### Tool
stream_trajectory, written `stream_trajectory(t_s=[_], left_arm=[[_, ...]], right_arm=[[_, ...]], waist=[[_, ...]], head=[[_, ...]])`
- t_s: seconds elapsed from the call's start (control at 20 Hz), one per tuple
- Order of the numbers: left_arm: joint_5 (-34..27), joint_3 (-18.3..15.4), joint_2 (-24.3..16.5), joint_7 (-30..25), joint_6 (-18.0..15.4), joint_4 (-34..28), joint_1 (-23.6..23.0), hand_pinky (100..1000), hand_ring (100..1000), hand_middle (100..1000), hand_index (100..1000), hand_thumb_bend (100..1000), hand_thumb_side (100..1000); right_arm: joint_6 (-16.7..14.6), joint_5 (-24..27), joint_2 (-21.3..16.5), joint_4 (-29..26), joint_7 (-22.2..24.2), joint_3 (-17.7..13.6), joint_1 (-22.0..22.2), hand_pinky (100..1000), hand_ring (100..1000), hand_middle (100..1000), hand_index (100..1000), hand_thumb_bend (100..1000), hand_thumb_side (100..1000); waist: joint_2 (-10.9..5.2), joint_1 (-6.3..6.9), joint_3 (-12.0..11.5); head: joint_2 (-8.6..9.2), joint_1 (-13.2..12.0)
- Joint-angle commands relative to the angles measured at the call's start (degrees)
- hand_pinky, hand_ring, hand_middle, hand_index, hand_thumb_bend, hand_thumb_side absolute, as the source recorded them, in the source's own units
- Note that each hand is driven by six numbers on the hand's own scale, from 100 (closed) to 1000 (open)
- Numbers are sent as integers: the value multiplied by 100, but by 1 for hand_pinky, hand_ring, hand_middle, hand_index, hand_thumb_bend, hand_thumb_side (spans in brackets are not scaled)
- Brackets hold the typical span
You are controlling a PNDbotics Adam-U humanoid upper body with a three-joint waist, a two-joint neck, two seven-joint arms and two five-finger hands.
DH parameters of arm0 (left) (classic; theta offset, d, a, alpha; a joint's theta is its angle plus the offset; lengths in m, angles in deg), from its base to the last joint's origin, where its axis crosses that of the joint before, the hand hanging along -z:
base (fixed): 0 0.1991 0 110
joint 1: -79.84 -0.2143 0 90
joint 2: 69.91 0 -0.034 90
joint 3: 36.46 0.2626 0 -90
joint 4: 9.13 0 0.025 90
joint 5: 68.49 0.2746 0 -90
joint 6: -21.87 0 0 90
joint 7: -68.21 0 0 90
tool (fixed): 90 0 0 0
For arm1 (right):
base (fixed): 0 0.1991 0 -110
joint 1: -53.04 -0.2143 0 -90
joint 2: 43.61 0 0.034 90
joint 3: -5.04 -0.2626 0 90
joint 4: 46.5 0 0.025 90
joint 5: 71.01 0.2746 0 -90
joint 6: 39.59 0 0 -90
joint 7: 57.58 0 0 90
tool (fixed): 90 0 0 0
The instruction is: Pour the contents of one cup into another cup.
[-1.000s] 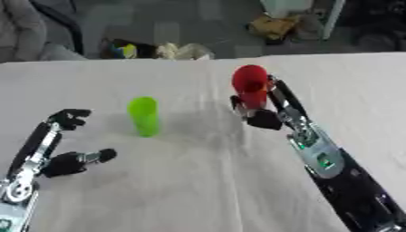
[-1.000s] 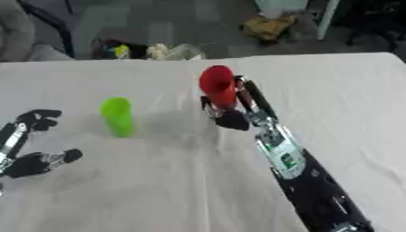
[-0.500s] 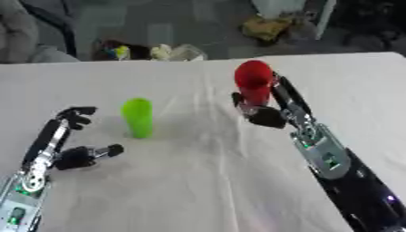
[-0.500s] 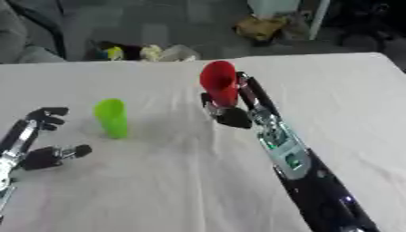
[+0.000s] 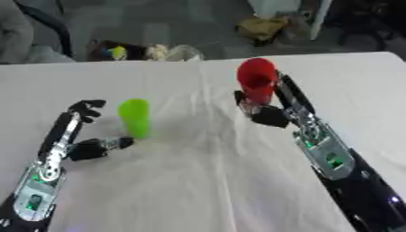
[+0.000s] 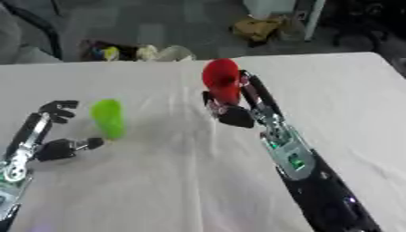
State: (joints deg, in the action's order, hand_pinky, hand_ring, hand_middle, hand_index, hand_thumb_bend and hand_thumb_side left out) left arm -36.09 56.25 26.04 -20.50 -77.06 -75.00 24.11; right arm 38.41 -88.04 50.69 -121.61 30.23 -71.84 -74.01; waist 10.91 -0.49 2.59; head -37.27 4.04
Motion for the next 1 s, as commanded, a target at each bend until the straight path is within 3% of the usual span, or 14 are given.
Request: stream_trajectory(t_s=[0.05,1.0], left_arm=[[64,42,-65,37,-130,142,221,735,743,792,850,915,509],[223,-6,8,215,-414,902,684,727,734,789,852,885,507]], right_arm=[[4,66,-113,-181,4,-10,-92,981,862,449,636,100,314],[1,117,-75,-240,25,12,-142,979,862,448,635,100,310]], waist=[[-91,-2,42],[-25,-69,293]], head=[[-5,-30],[41,-46]])
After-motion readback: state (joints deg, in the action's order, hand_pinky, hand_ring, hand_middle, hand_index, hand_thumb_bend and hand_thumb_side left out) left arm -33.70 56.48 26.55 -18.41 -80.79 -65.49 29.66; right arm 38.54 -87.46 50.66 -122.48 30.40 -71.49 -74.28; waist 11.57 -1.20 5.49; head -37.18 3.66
